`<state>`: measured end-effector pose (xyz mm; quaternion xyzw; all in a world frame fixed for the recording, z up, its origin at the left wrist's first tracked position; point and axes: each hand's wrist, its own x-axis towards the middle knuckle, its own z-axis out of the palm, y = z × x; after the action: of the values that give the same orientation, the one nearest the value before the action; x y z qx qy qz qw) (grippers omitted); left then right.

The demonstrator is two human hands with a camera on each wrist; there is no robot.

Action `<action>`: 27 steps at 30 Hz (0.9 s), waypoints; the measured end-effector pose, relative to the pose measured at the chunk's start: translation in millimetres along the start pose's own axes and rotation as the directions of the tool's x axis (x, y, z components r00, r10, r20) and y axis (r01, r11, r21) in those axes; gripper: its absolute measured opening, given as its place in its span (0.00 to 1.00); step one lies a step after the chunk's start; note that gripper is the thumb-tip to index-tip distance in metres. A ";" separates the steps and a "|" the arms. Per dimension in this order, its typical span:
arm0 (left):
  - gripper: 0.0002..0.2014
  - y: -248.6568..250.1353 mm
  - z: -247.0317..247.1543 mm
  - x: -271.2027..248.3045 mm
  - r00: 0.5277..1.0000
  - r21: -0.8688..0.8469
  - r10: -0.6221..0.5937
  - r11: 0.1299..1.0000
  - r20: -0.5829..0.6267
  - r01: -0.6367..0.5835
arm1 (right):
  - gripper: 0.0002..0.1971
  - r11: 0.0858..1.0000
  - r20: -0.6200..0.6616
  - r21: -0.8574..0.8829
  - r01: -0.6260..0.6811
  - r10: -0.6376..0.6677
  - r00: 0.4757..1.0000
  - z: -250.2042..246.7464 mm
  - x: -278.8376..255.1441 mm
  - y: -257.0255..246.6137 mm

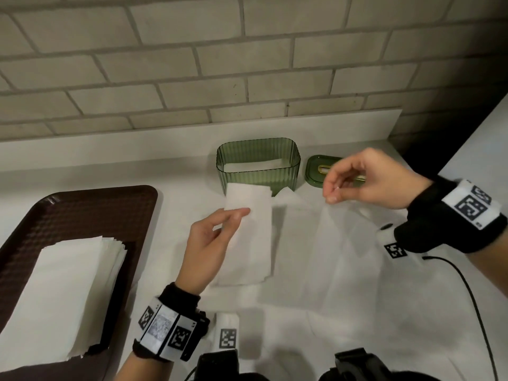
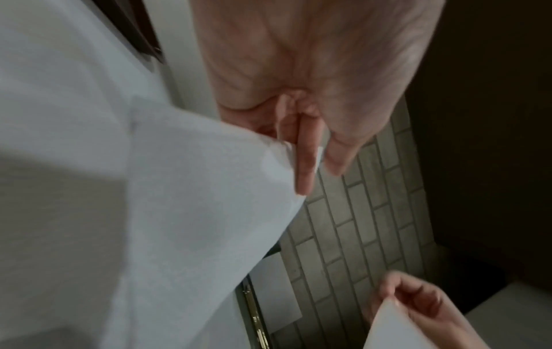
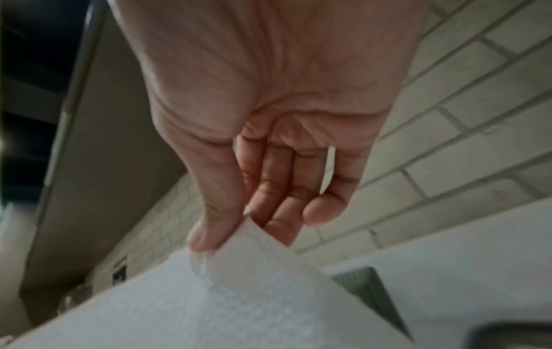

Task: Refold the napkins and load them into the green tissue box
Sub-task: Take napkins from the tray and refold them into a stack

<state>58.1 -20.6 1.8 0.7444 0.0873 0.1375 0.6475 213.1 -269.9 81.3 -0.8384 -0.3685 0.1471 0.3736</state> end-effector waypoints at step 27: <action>0.05 15.2 -7.6 21.5 0.983 -0.215 -0.116 0.973 -0.139 0.085 | 0.46 0.937 0.069 0.194 -0.289 0.281 0.957 63.2 12.0 38.9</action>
<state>75.3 -9.1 19.7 0.6545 0.1588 0.1689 0.7196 208.1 -245.9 10.2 -0.8374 -0.2339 0.2533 0.4241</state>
